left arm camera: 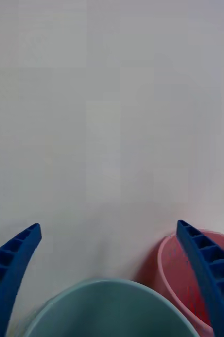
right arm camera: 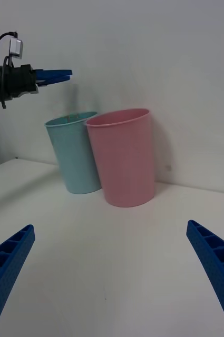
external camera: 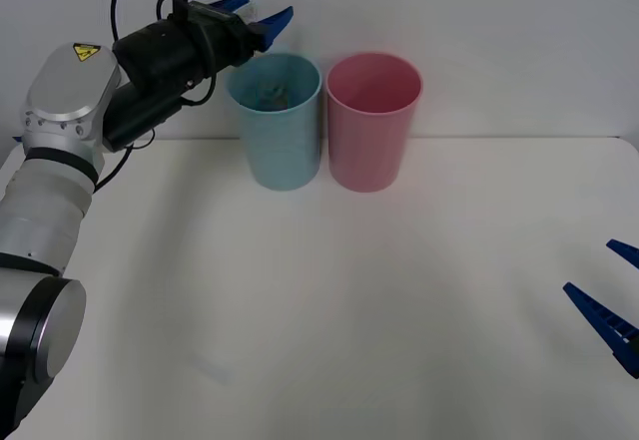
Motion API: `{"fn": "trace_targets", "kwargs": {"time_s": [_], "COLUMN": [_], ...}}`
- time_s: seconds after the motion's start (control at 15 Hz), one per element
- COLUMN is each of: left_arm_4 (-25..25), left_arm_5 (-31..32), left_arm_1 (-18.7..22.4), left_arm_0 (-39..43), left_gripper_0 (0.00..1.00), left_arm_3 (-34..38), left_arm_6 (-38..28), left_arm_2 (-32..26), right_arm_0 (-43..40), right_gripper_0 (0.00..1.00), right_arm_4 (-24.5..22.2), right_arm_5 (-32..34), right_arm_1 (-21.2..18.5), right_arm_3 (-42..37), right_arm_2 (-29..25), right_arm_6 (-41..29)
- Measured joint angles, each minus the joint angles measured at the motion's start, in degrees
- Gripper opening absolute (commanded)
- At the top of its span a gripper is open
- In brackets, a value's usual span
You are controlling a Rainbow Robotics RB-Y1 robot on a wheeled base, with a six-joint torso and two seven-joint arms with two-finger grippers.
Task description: Grasp the object on the table and drop it into the matching bin: aluminum can to the light blue bin, PET bottle to the pink bin.
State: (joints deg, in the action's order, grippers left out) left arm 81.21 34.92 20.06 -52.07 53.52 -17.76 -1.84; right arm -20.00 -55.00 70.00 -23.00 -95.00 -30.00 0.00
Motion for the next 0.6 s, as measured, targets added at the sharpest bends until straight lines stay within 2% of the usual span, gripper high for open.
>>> {"fn": "trace_targets", "kwargs": {"time_s": [0.33, 0.6], "left_arm_4": [-3.86, -8.36], "left_arm_5": [0.14, 0.2], "left_arm_1": [1.22, 3.33], "left_arm_0": [1.57, 6.88], "left_gripper_0": [1.0, 1.0], "left_arm_3": [0.35, 5.97], "left_arm_6": [1.14, 1.92], "left_arm_2": [0.02, 0.01], "right_arm_0": [0.0, 0.0], "right_gripper_0": [1.0, 1.0], "right_arm_4": [0.0, 0.0], "right_arm_5": [0.0, 0.0], "right_arm_1": [0.0, 0.0], "right_arm_3": [0.0, 0.0], "right_arm_2": [0.0, 0.0], "right_arm_6": [0.0, 0.0]}}
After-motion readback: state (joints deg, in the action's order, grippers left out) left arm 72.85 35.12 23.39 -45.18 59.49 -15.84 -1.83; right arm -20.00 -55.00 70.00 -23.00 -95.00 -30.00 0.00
